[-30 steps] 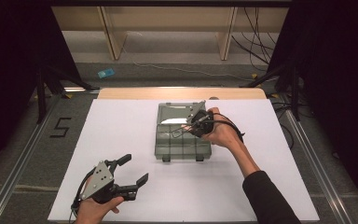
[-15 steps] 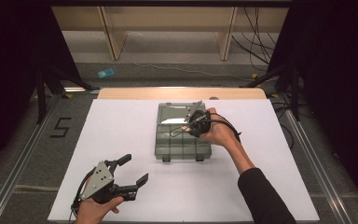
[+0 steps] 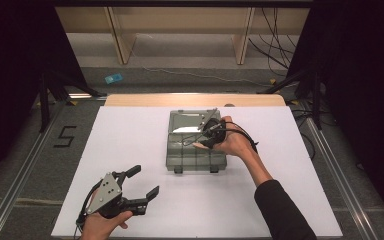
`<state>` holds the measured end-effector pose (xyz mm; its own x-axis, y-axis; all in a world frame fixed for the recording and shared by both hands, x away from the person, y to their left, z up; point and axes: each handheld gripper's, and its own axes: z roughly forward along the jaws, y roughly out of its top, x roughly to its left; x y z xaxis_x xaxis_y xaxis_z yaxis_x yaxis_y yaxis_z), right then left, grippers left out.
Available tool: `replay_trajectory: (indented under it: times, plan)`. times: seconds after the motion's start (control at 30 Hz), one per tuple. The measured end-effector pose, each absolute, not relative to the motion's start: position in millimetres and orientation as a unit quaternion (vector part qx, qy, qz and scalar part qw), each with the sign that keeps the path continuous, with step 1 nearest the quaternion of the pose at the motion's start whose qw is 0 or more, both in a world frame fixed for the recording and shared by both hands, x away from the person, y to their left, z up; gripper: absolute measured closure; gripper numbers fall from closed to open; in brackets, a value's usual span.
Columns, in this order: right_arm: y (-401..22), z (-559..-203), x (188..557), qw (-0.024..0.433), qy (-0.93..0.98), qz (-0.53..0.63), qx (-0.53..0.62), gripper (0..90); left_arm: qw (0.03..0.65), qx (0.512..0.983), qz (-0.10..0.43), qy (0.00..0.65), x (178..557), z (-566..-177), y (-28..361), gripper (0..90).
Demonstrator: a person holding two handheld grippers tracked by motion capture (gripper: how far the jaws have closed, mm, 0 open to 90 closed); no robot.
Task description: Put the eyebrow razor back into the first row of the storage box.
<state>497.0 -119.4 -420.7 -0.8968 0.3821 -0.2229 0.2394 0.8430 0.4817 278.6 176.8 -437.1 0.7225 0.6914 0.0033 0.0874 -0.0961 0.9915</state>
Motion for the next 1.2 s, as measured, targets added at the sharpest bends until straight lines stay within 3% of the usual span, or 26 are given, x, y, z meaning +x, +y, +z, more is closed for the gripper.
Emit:
replay_trajectory:
  times: [0.23, 0.4, 1.2]
  plan:
    - [-126.0, -405.6, 484.7, 0.168, 0.930, 0.268, 0.187, 43.5, 0.612, 0.698, 0.246, 0.281, 278.7, -437.4, 176.6, 16.1]
    - [-133.6, -397.0, 472.2, 0.172, 0.923, 0.284, 0.195, 36.3, 0.610, 0.699, 0.249, 0.279, 279.1, -437.3, 177.2, 16.1]
    - [-149.2, -388.8, 399.4, 0.183, 0.877, 0.399, 0.195, 29.9, 0.612, 0.696, 0.248, 0.283, 278.4, -437.5, 176.6, 15.9]
